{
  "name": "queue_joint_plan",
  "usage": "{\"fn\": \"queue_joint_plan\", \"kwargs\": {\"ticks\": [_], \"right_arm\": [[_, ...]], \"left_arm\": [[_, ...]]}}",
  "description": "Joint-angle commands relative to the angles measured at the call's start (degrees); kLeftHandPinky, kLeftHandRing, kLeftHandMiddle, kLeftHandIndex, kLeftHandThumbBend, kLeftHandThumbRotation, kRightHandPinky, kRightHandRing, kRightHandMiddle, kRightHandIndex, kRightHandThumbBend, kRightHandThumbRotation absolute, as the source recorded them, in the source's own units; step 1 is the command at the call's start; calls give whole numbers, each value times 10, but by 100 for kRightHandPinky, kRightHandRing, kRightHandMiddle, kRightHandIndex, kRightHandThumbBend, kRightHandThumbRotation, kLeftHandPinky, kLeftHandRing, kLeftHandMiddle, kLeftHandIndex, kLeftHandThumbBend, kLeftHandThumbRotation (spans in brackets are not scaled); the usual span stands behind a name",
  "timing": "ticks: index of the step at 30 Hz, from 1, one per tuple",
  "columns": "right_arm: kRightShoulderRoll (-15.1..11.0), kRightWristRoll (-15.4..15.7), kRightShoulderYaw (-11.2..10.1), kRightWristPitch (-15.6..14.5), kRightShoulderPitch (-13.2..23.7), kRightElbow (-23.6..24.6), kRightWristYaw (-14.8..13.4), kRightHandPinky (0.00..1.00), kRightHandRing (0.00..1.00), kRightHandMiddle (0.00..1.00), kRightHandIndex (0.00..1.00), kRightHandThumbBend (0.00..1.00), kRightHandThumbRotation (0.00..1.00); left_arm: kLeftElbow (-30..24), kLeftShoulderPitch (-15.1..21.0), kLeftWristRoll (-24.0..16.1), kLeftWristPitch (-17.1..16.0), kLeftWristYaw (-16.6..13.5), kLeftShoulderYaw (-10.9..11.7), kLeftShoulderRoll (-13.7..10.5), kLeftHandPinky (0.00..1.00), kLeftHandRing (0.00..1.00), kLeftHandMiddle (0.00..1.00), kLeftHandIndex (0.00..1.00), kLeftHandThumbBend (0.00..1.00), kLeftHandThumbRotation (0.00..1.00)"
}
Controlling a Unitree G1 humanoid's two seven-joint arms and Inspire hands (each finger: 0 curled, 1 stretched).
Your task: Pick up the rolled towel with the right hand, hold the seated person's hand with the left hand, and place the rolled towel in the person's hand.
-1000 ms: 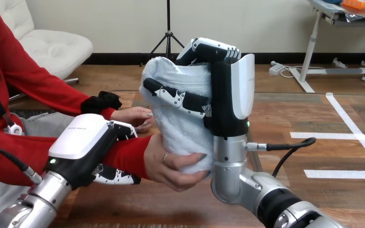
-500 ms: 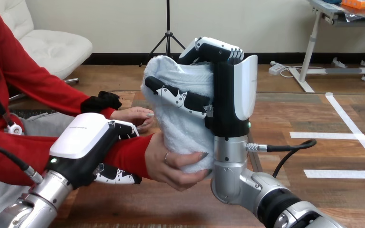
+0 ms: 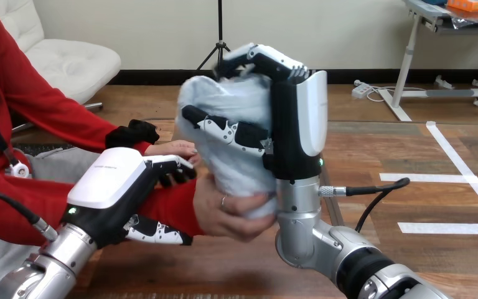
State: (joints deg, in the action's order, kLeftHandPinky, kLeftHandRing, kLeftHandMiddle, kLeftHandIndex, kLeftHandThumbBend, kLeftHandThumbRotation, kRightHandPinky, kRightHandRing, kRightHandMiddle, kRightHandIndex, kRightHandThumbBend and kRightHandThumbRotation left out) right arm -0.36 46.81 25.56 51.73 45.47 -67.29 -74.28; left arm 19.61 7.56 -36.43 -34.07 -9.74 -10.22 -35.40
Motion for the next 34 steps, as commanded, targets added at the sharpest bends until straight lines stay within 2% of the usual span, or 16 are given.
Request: {"fn": "queue_joint_plan", "kwargs": {"ticks": [1, 5, 9, 14, 23, 34], "right_arm": [[0, -14, -1, 4, 14, 23, 24, 63, 69, 70, 76, 85, 47], [-5, -25, -6, 7, 6, 24, 48, 71, 78, 79, 84, 89, 59], [-10, -39, -8, 15, -2, 28, 75, 77, 83, 83, 89, 92, 65], [-16, -44, -11, 14, -11, 34, 94, 83, 87, 86, 95, 97, 70], [-30, -60, -18, 19, -32, 53, 145, 87, 92, 90, 99, 100, 76], [-51, -83, -28, 28, -58, 83, 208, 89, 95, 93, 100, 100, 82]], "left_arm": [[-40, 13, 5, -2, -12, 16, 4, 77, 81, 86, 89, 95, 34], [-44, 7, 9, -1, -10, 16, 6, 85, 88, 91, 94, 98, 38], [-47, 1, 13, 0, -8, 17, 8, 89, 92, 94, 97, 99, 41], [-51, -6, 13, 5, -6, 17, 11, 93, 96, 98, 99, 100, 45], [-51, -18, 14, 4, -13, 16, 20, 97, 100, 100, 100, 100, 52], [-50, -34, 14, 0, -18, 16, 28, 100, 100, 100, 100, 100, 60]]}}
